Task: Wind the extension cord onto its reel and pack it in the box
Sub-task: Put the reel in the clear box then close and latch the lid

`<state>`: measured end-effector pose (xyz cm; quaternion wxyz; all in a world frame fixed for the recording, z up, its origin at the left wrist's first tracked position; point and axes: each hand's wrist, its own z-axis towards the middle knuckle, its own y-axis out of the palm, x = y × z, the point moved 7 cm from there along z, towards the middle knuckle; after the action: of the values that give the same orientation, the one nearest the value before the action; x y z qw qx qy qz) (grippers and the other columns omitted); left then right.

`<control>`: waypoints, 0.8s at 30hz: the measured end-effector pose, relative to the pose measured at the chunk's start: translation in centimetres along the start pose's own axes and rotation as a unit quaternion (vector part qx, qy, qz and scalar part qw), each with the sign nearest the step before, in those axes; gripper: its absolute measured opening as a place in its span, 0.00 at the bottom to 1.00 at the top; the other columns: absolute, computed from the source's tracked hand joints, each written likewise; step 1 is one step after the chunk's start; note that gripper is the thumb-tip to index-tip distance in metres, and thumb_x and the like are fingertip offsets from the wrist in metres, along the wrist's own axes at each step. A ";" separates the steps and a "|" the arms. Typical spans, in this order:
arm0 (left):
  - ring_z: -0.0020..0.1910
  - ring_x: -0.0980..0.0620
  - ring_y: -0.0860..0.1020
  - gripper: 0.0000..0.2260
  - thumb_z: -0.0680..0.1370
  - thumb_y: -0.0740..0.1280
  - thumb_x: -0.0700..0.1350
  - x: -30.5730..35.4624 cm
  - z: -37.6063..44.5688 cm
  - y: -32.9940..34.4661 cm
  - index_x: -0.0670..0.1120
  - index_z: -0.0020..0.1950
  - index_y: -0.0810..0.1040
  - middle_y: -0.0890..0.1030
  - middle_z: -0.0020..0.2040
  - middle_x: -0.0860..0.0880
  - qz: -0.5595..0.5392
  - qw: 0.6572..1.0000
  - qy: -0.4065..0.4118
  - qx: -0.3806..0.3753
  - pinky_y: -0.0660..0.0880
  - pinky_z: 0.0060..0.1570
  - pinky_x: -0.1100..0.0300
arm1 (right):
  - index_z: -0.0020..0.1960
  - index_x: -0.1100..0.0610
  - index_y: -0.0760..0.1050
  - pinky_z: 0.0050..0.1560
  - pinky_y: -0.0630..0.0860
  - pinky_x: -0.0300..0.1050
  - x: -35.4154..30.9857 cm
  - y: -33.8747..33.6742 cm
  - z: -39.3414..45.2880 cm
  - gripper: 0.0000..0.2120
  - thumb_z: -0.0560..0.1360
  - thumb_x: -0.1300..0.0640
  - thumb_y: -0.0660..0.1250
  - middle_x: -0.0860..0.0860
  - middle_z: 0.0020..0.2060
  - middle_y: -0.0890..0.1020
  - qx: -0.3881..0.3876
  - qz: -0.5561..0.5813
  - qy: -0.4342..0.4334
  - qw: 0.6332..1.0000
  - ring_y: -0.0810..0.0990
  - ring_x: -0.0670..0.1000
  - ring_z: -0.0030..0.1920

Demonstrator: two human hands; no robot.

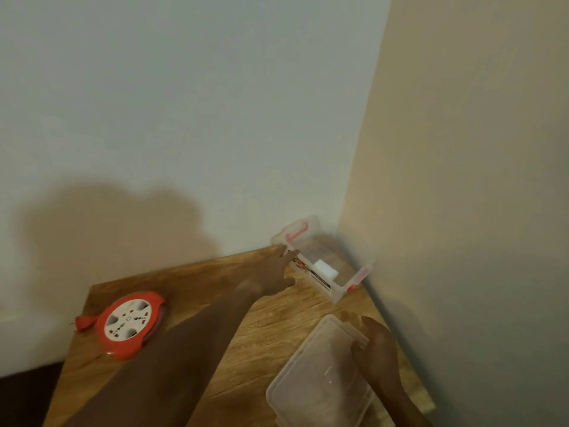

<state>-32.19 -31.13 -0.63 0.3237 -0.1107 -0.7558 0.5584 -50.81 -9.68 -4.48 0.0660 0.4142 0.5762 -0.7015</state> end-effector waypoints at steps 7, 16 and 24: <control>0.82 0.41 0.61 0.36 0.81 0.71 0.48 2.2 3.1 1.3 0.55 0.84 0.57 0.55 0.86 0.49 0.085 0.996 0.007 0.011 0.68 0.77 0.44 | 0.60 0.53 0.75 0.58 0.75 0.49 4.4 -0.2 0.3 0.20 0.70 0.47 0.67 0.50 0.56 0.80 -0.109 -0.097 0.099 0.984 0.79 0.55 0.57; 0.64 0.46 0.80 0.17 0.82 0.69 0.43 3.0 4.2 0.6 0.50 0.71 0.80 0.82 0.68 0.49 0.148 0.984 0.021 0.098 0.78 0.65 0.50 | 0.62 0.55 0.75 0.62 0.75 0.50 4.9 1.2 1.3 0.22 0.73 0.43 0.67 0.51 0.56 0.81 -0.149 -0.092 0.088 0.981 0.79 0.53 0.57; 0.56 0.48 0.82 0.08 0.82 0.69 0.45 1.9 2.3 0.2 0.48 0.58 0.86 0.88 0.54 0.48 0.254 0.958 0.076 0.109 0.81 0.58 0.50 | 0.39 0.46 0.78 0.35 0.69 0.28 3.8 1.7 1.4 0.11 0.75 0.61 0.65 0.41 0.36 0.80 -0.157 0.006 0.085 0.984 0.78 0.41 0.39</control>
<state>-35.09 -31.78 -0.49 0.2379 -0.3051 -0.6106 0.6910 -53.01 -9.96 -8.25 0.0849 0.4601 0.6800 -0.5645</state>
